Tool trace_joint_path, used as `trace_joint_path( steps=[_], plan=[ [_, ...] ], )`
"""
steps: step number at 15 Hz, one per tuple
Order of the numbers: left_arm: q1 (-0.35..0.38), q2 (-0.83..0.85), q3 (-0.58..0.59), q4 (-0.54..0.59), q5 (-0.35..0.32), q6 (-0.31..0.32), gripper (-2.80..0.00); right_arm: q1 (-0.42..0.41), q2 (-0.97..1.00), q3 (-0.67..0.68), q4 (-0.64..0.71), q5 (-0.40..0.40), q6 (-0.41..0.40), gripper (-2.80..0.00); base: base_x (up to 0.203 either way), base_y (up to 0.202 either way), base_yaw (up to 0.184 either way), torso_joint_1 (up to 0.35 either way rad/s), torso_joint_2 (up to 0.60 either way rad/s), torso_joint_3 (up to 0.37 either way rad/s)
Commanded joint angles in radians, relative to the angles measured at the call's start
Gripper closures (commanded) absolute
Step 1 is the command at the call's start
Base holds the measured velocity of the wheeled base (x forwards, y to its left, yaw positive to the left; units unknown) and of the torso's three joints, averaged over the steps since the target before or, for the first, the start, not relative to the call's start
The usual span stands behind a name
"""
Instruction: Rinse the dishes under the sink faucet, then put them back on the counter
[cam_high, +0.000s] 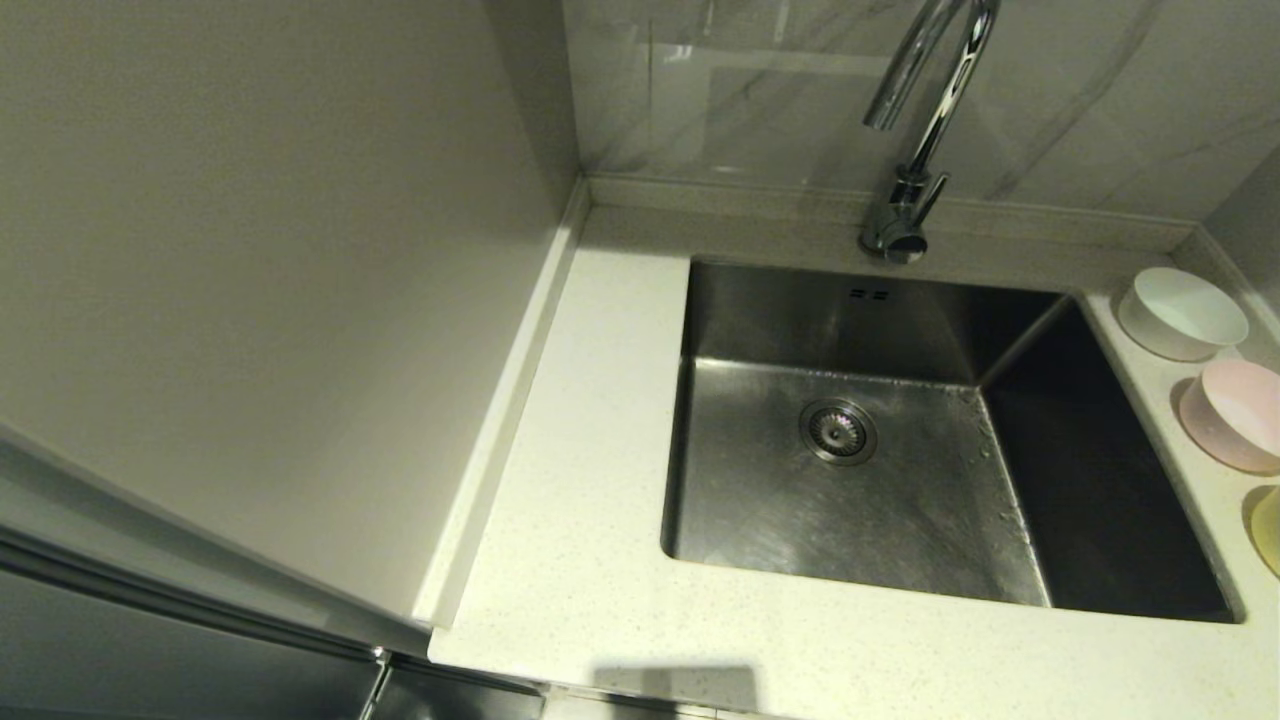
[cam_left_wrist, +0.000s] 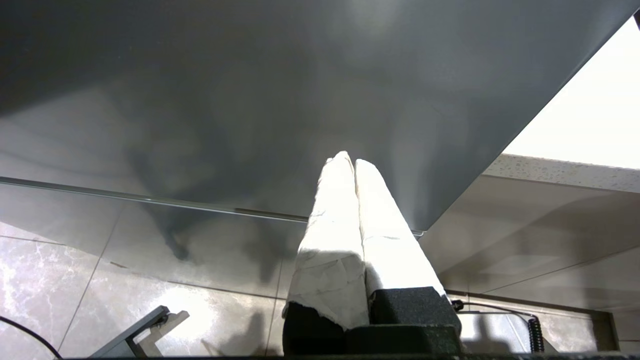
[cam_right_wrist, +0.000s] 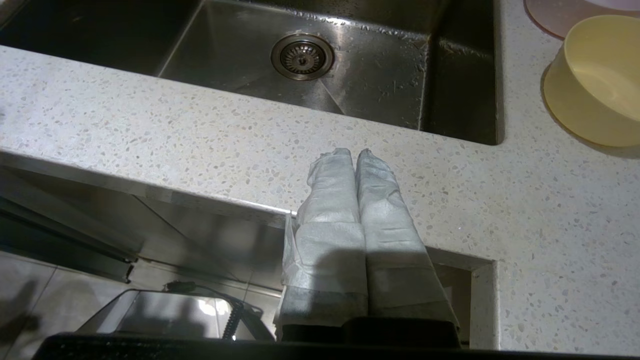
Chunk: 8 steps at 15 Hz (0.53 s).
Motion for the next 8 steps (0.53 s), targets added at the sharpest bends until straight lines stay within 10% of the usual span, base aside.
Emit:
trace_joint_path(
  steps=[1, 8],
  plan=[
    [0.0, -0.002, 0.0, 0.0, 0.0, -0.001, 0.0, 0.0, 0.001, 0.0, 0.0, 0.001, -0.001, 0.0, 0.0, 0.0, 0.0, 0.0, 0.0, 0.0],
    [0.0, -0.002, 0.0, 0.0, 0.0, -0.001, 0.0, 0.0, 0.001, 0.0, 0.002, 0.001, 0.002, 0.0, 0.0, 0.0, 0.0, 0.0, 0.0, 0.0]
  ],
)
